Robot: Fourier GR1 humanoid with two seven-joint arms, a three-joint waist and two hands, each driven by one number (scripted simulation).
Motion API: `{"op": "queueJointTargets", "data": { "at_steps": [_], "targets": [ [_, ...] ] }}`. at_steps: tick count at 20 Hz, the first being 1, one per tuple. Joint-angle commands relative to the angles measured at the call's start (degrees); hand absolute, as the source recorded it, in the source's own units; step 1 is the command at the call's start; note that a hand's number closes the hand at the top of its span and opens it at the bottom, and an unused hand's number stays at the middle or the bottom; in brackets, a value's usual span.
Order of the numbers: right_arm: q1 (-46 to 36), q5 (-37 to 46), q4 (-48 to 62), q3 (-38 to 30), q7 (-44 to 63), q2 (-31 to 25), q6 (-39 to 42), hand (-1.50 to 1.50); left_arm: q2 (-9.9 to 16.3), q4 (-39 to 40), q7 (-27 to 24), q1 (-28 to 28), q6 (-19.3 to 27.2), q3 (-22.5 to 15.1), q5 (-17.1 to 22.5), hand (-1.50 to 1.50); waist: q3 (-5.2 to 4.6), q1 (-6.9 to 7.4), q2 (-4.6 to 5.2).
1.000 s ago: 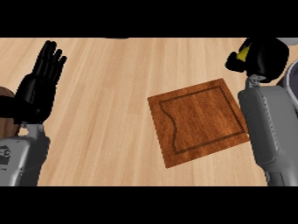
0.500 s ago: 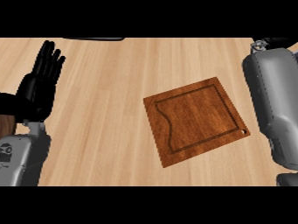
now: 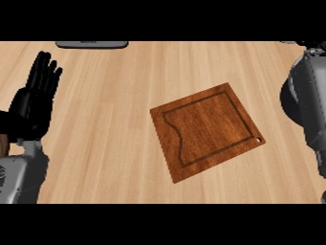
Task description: Pick the lemon from the cutting board and place it in the pot
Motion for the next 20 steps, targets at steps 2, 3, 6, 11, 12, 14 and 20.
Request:
{"op": "queueJointTargets", "data": {
  "at_steps": [2,3,6,11,12,14,20],
  "targets": [
    [7.94,-4.58,-5.46,-2.51,-2.23,-2.85,-3.98,1.5,0.05,-1.93,0.81,1.32,0.69,0.13,-0.64,0.0,0.02,-0.96,-0.34],
    [10.46,-5.69,-7.21,-2.94,-3.63,-3.67,-3.53,1.5,1.59,-1.87,1.85,1.28,-1.27,2.05,1.82,0.0,0.01,-1.12,-0.39],
    [10.3,-8.36,-2.7,-3.93,-6.21,-5.17,-8.94,1.5,0.33,2.38,0.95,-2.8,-1.07,1.07,0.99,0.0,0.02,-0.62,-0.01],
    [14.08,-15.77,2.02,-7.84,-16.23,-11.85,-11.76,1.5,-1.03,-4.05,-0.35,3.63,0.03,-0.73,-0.95,0.0,0.05,-0.1,-0.03],
    [14.03,-15.2,2.61,-6.83,-14.82,-10.78,-13.11,1.5,-1.02,-1.0,1.29,-0.97,1.15,0.16,-0.91,0.0,0.03,-0.34,0.0],
    [16.43,-17.31,-0.66,-6.21,-16.14,-11.3,-10.53,1.5,-1.04,-0.3,-0.5,0.42,0.42,0.36,-1.1,0.0,0.01,-0.58,-0.11],
    [12.43,-21.11,18.23,-10.99,-21.09,-15.95,-13.37,1.5,-1.09,0.01,-1.18,1.25,-1.04,-0.11,-0.64,0.0,0.09,0.61,0.31]
  ]
}}
